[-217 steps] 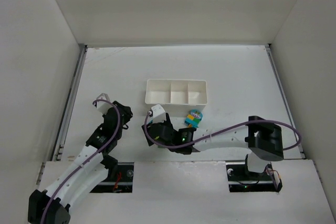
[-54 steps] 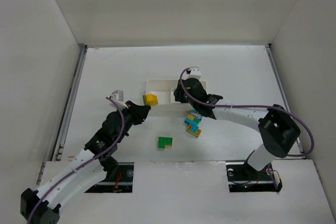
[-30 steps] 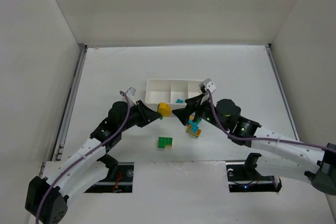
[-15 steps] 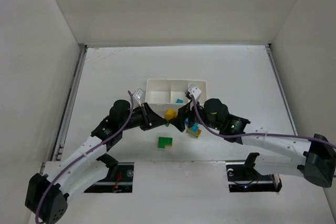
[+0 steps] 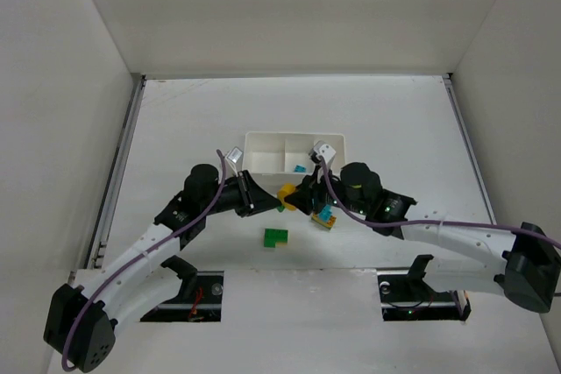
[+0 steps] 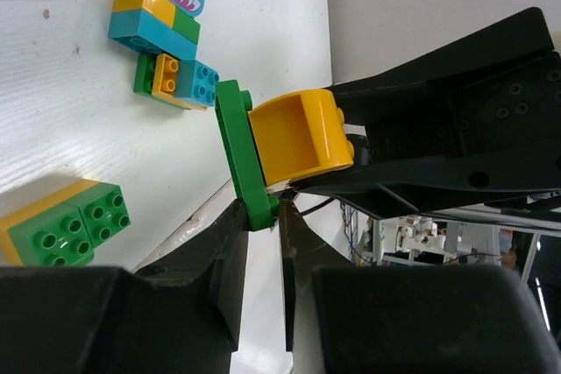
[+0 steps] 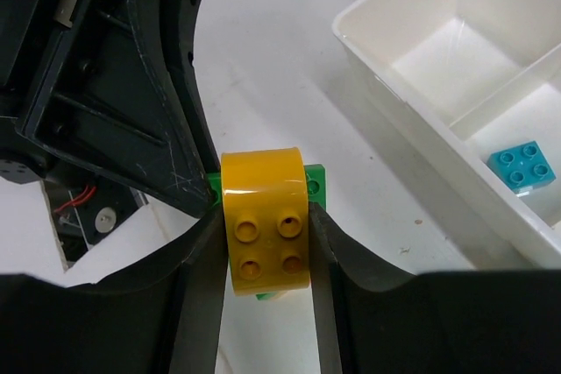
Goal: Sort the legos into containers by color
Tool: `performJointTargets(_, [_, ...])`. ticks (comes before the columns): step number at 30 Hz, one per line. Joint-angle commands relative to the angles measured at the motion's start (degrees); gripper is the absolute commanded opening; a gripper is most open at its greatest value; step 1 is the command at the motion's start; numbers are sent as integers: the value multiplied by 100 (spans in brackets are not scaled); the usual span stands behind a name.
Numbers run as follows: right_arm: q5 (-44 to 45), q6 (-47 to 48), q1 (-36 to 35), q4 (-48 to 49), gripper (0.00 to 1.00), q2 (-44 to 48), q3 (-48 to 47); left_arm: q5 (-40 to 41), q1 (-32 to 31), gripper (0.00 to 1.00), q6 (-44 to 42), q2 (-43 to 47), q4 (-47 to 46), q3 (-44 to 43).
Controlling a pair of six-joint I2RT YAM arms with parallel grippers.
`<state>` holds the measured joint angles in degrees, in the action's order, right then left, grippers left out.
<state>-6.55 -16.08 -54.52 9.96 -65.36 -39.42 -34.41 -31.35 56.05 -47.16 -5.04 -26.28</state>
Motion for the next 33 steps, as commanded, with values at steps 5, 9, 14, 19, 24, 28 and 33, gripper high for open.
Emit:
performJointTargets(5, [-233, -615, 762, 841, 22, 910, 162, -31, 81, 8, 46, -57, -761, 44])
performJointTargets(9, [-234, -818, 1202, 885, 23, 1271, 285, 40, 239, 7, 55, -127, -876, 80])
performJointTargets(14, [582, -880, 1370, 710, 25, 1018, 234, 347, 266, 7, 99, -57, -1043, -8])
performJointTargets(19, [1313, -1055, 1142, 656, 24, -220, -460, 1189, 511, 7, 90, 855, -956, 53])
performJointTargets(24, [1577, -1512, 966, 788, 25, -1573, -1339, 1745, 1030, 10, 99, 1831, -464, 132])
performJointTargets(28, [1832, -1635, 729, 771, 25, -2541, -2059, 1614, 1197, 10, 134, 1903, -296, 202])
performJointTargets(33, [2271, -1662, 614, 683, 27, -3333, -2623, 1683, 1154, 10, 126, 1824, -349, 326])
